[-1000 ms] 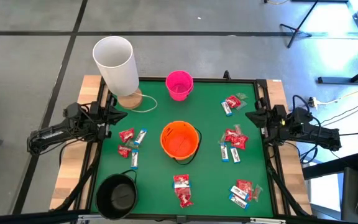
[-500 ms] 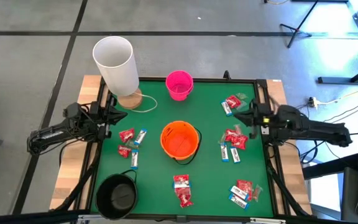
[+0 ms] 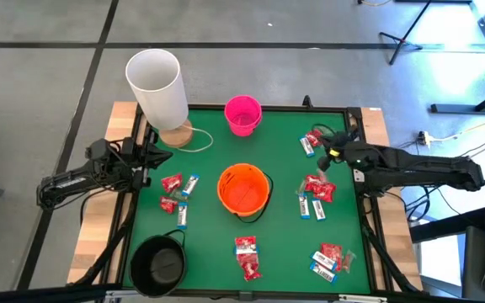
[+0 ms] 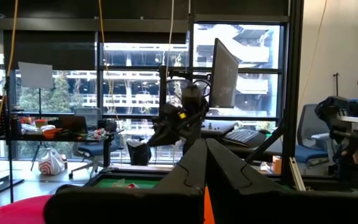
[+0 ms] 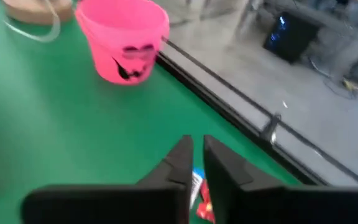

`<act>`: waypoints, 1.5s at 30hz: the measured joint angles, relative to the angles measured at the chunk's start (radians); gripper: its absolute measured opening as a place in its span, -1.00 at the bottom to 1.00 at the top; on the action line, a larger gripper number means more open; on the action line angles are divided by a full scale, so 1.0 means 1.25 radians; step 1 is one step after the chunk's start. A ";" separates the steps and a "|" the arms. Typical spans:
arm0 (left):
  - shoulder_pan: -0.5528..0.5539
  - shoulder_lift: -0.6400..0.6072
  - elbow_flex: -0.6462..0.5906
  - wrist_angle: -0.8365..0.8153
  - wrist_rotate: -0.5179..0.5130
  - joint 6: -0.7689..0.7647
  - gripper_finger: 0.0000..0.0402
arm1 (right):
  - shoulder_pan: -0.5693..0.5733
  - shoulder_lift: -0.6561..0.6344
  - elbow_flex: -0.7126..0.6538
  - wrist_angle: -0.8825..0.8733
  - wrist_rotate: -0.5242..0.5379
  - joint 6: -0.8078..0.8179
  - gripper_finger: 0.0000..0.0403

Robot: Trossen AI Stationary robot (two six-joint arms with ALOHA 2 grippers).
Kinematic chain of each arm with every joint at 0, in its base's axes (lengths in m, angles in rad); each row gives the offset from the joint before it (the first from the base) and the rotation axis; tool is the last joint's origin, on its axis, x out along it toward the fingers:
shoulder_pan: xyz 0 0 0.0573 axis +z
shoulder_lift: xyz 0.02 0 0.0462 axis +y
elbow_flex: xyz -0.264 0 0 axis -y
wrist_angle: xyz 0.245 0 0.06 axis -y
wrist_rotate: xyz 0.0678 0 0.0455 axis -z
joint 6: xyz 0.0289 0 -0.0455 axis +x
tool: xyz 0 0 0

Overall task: Sort candy
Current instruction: Put the red candy into the orange bucket

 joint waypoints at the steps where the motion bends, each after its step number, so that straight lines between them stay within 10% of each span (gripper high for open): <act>1: 0.000 0.000 0.000 0.000 0.000 0.000 -1.00 | -0.017 0.020 0.000 -0.002 -0.017 0.015 -0.68; 9: 0.000 0.000 0.000 0.000 0.000 0.000 -1.00 | -0.293 0.215 0.000 0.027 -0.188 -0.015 -0.10; 17: 0.000 0.000 0.000 0.000 0.000 0.000 -1.00 | -0.512 0.374 0.000 0.101 -0.363 -0.060 -0.02; 33: 0.000 0.000 0.000 0.000 0.000 0.000 -1.00 | -0.557 0.544 0.000 0.164 -0.423 -0.024 -0.02; 45: 0.000 0.000 0.000 0.000 0.000 0.000 -1.00 | -0.557 0.544 0.000 0.177 -0.414 -0.024 -0.77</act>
